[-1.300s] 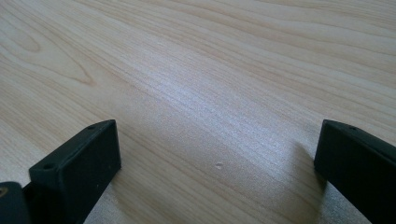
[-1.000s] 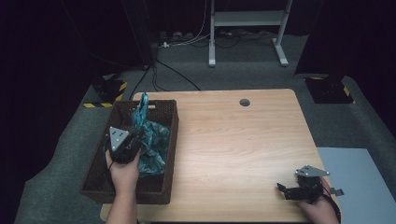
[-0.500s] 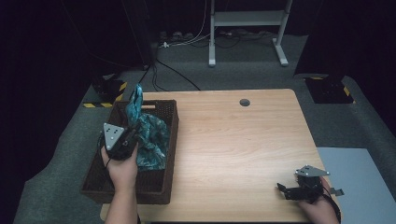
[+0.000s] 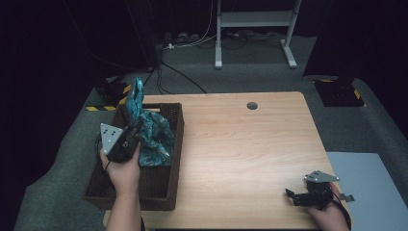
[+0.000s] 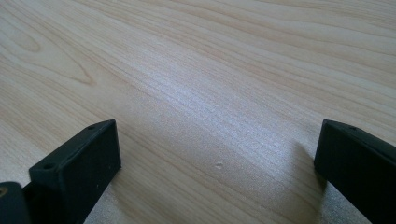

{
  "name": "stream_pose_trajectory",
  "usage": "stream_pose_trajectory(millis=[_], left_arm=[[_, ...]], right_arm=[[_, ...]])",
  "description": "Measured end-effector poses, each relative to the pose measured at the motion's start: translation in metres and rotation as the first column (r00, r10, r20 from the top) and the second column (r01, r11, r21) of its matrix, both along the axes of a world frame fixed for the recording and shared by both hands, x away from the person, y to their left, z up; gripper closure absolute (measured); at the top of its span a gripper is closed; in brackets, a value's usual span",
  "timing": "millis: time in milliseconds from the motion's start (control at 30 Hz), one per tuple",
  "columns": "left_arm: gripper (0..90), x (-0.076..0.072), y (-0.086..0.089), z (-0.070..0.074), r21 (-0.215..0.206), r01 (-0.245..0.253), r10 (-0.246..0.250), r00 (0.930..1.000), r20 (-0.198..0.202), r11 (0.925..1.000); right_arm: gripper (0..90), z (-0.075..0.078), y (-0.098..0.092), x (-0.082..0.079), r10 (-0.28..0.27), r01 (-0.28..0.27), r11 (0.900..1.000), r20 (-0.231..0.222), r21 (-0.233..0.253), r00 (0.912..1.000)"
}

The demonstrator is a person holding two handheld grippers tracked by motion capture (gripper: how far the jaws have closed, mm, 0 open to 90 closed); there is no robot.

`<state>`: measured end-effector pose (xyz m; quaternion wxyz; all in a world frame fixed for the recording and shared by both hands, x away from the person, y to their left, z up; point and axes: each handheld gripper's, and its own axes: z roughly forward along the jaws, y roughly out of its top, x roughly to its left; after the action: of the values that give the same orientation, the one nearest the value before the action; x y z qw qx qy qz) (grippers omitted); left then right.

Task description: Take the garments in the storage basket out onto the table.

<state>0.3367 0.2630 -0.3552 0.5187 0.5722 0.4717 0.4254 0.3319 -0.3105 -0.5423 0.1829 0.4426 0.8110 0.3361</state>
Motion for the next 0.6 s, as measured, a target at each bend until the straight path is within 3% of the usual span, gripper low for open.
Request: stream_pose_trajectory(millis=[600], left_arm=[[84.5, -0.012, -0.013, 0.031, -0.005, 0.025, -0.025, 0.9945, 0.102, 0.9997]], right_arm=[[0.3, 0.0, 0.0, 0.0, 0.0, 0.0, 1.0, 0.0, 0.0, 1.0]])
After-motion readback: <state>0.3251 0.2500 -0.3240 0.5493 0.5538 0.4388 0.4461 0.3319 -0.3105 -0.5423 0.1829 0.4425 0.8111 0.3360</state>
